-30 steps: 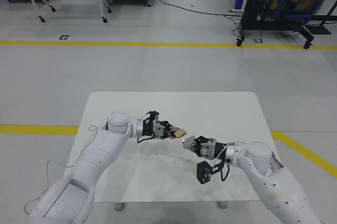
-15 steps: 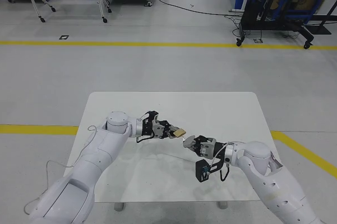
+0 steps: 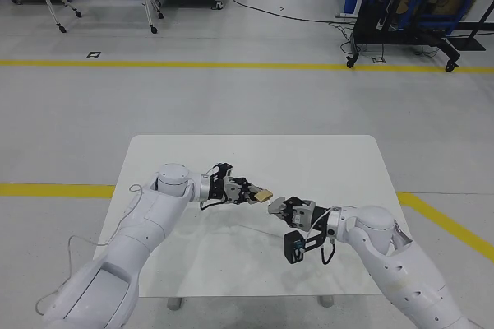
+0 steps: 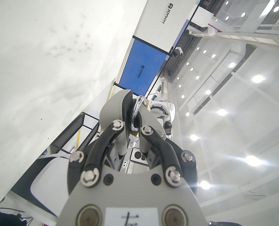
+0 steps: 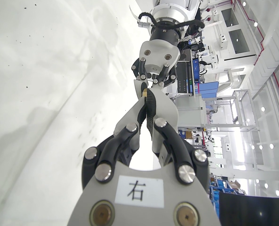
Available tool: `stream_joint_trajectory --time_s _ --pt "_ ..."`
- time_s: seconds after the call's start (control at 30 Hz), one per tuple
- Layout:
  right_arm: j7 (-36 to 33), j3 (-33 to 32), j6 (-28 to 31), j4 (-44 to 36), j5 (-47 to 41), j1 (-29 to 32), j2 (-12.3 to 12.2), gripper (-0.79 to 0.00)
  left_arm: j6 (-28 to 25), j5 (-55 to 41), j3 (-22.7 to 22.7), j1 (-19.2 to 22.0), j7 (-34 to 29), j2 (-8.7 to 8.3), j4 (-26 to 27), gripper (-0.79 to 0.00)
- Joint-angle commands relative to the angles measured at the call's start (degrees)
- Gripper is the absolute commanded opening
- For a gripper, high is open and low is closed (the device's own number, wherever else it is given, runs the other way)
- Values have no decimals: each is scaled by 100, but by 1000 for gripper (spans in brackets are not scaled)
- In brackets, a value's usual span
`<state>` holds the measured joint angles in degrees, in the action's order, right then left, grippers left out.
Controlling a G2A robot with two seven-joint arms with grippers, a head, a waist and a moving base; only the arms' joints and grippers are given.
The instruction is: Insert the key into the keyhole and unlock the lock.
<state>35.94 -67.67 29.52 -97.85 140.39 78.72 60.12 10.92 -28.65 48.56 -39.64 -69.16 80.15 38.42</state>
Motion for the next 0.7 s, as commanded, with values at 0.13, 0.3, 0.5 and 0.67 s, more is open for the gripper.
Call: stream_joint_trajectory --time_s 0.13,0.3,0.5,0.67 --pt "-31 93 -12 18 0 -60 -12 -785 4 13 4 4 -5 6 -6 -785" --pt "-108 165 8 40 26 -102 -25 -785 -5 24 10 3 -15 9 -7 -785" --pt "-109 216 36 94 -102 -194 -32 -785 2 50 -6 -6 -39 19 24 -785" --pt "-153 198 55 57 -208 -227 -48 -785 4 61 -3 -1 -70 22 33 -785"
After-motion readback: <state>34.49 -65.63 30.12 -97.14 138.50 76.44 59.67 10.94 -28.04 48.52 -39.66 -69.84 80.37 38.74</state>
